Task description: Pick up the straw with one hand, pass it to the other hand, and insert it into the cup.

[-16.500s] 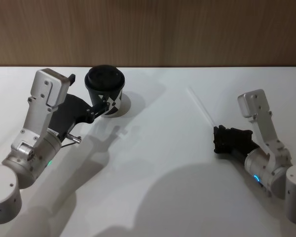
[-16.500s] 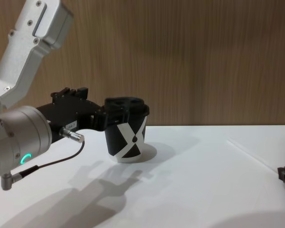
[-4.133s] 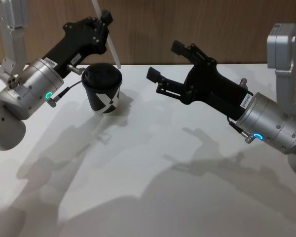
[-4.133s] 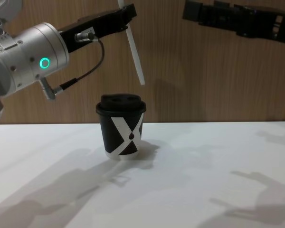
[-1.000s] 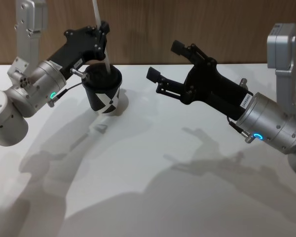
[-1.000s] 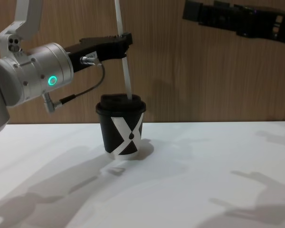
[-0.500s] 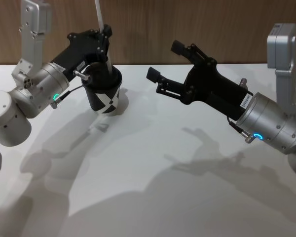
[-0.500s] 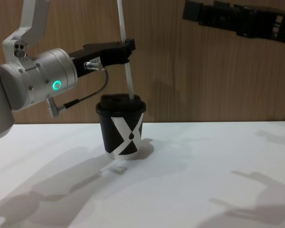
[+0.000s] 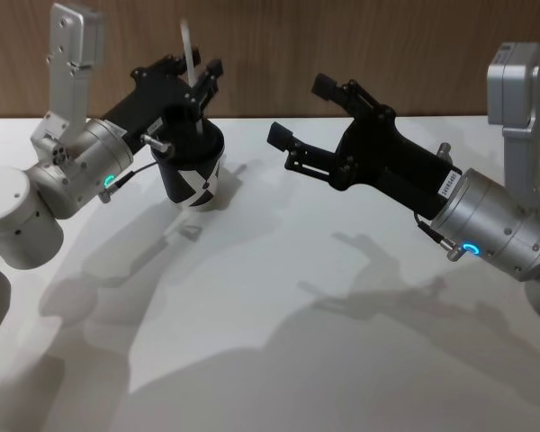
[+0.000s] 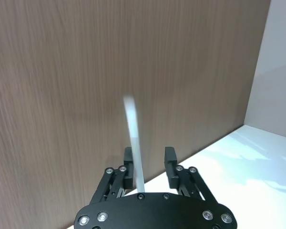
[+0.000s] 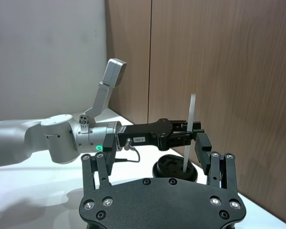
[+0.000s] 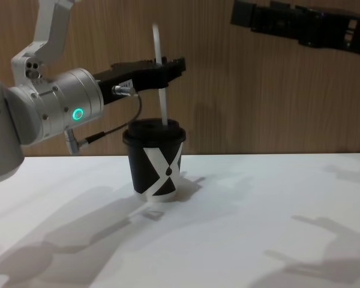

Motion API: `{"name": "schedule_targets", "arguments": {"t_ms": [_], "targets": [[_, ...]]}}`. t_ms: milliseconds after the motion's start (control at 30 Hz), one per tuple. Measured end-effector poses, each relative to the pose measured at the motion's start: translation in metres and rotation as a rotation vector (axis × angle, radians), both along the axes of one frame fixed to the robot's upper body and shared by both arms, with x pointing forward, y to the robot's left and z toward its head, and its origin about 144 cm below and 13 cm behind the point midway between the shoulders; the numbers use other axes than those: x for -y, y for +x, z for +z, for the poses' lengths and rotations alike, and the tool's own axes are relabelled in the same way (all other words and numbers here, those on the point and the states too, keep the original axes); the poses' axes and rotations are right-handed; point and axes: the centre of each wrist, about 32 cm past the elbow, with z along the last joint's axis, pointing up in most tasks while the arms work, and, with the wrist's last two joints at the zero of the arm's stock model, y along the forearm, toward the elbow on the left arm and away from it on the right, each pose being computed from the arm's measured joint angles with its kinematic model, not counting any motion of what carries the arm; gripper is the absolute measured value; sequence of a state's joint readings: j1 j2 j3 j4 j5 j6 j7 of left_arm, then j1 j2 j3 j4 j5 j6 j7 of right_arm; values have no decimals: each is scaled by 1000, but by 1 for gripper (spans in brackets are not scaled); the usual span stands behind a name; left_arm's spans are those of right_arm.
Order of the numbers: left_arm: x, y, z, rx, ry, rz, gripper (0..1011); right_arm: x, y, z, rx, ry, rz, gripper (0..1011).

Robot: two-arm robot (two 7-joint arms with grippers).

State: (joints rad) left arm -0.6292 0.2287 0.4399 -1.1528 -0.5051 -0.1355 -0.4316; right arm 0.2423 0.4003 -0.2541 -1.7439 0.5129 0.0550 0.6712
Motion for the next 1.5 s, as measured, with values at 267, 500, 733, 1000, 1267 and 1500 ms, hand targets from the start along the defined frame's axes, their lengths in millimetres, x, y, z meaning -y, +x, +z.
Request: {"name": "schedule_targets", "arguments": {"t_ms": [267,500,733,1000,1267,1500], "targets": [[-2,-8,0,0,4,-5,600,0,0,0,0,0,0,1001],[-7,-20,-1,2,1,6,822,0,0,0,0,0,0,1001],[-16,-36,-4,3,-7,31,1000,0,0,0,0,0,0,1001],[-22,-51,-7,-7,-11,38,1001,0,0,0,-1,0,-1,1001],[-24,-66,-12,-25,-16,13,1002,-2,-1,-1,-4,-2,-9,1001],[-23,-78,-15,-33,-20,-10,1001,-5,-1,-2,-12,-7,-20,1001]]}}
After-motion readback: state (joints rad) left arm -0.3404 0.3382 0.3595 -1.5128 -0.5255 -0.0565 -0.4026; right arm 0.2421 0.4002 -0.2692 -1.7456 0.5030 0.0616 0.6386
